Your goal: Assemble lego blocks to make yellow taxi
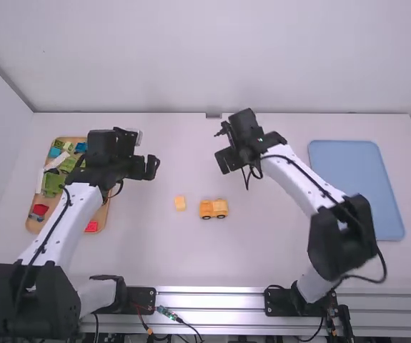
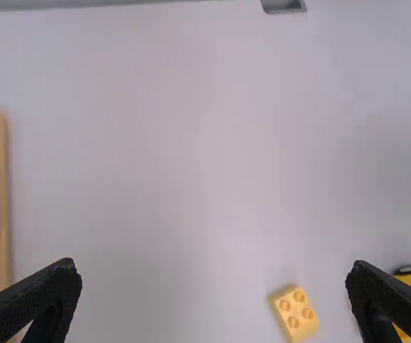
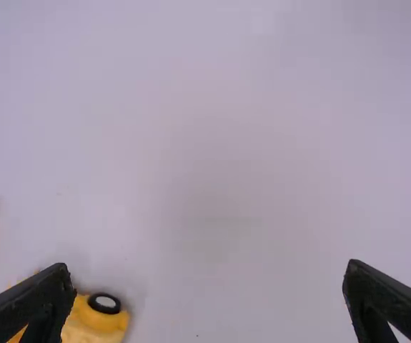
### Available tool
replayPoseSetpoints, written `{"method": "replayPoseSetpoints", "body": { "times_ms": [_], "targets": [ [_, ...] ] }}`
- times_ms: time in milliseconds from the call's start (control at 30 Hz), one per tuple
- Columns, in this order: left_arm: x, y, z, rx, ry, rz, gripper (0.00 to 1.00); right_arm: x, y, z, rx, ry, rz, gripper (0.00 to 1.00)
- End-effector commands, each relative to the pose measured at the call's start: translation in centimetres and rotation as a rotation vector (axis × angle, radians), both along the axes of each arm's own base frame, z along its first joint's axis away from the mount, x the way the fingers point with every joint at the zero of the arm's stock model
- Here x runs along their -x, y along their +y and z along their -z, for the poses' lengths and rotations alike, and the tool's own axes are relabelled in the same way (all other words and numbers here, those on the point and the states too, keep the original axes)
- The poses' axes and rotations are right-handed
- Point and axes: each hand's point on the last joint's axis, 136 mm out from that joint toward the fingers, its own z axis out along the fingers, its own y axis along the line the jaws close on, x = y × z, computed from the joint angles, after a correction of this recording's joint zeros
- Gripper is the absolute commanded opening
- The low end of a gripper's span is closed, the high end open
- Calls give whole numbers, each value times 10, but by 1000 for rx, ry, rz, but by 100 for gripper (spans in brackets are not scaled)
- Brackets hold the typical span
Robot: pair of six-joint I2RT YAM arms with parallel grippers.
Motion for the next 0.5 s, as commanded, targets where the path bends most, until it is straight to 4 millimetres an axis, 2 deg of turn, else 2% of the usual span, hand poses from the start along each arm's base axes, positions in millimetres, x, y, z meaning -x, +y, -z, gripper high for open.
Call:
{"method": "replayPoseSetpoints", "body": {
  "times_ms": [0,33,100,167,200,333,467],
  "targets": [
    [4,-16,19,65,75,39,99,18,-24,12,22,-9,5,99],
    [6,-22,31,76,122,28,99,26,-35,21,27,-27,3,99],
    [6,-24,41,76,161,5,99,34,-44,32,24,-29,11,99],
    [8,-29,64,50,237,-41,99,31,-57,45,4,-99,46,99],
    [9,-31,70,47,256,-63,99,27,-62,47,-5,-143,63,99],
    [15,-45,86,37,318,-120,99,11,-80,48,-51,-307,150,99],
    [21,-54,92,43,340,-206,99,10,-93,54,-94,-348,212,99]
  ]
}}
